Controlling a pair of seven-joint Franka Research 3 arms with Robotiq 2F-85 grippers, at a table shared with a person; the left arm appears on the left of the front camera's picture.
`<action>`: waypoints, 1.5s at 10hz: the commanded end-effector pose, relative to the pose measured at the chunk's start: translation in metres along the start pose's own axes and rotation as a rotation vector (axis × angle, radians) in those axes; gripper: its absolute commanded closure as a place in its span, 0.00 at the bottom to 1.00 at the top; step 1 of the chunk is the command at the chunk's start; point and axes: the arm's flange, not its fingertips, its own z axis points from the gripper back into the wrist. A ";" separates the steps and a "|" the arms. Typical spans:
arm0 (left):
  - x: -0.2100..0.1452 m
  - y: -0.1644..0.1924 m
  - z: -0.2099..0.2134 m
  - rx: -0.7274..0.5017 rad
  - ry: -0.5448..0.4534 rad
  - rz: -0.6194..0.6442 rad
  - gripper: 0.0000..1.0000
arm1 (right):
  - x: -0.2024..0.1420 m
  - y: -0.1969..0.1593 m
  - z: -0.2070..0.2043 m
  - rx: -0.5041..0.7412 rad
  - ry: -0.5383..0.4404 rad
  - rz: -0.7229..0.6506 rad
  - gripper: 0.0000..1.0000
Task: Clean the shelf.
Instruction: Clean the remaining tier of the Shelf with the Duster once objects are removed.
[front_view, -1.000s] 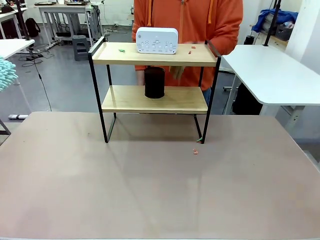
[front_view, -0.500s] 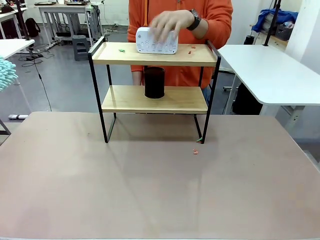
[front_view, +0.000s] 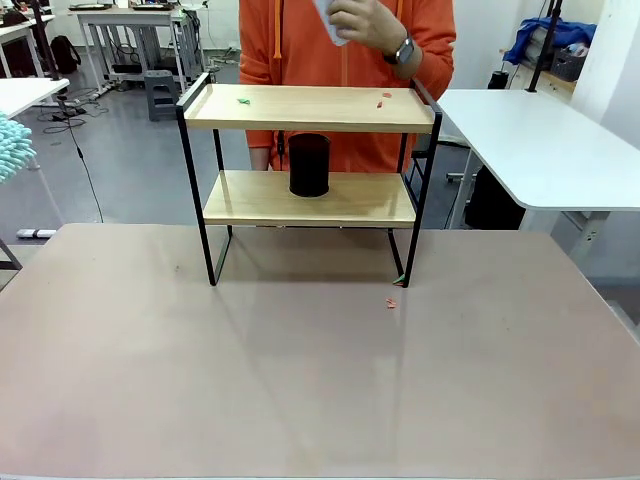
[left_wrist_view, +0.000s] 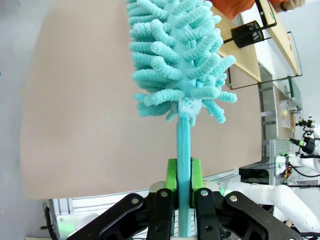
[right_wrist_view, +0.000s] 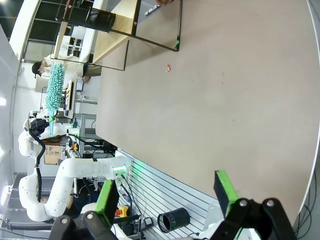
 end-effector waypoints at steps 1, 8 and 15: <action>0.000 0.000 0.000 0.000 0.000 0.000 0.88 | 0.002 0.001 -0.001 0.026 -0.021 0.024 0.00; 0.109 -0.253 -0.042 -0.036 -0.015 -0.075 0.88 | 0.002 0.001 -0.001 0.026 -0.021 0.024 0.00; 0.092 -0.280 -0.090 -0.015 0.004 -0.139 0.88 | 0.002 0.001 -0.001 0.026 -0.021 0.024 0.00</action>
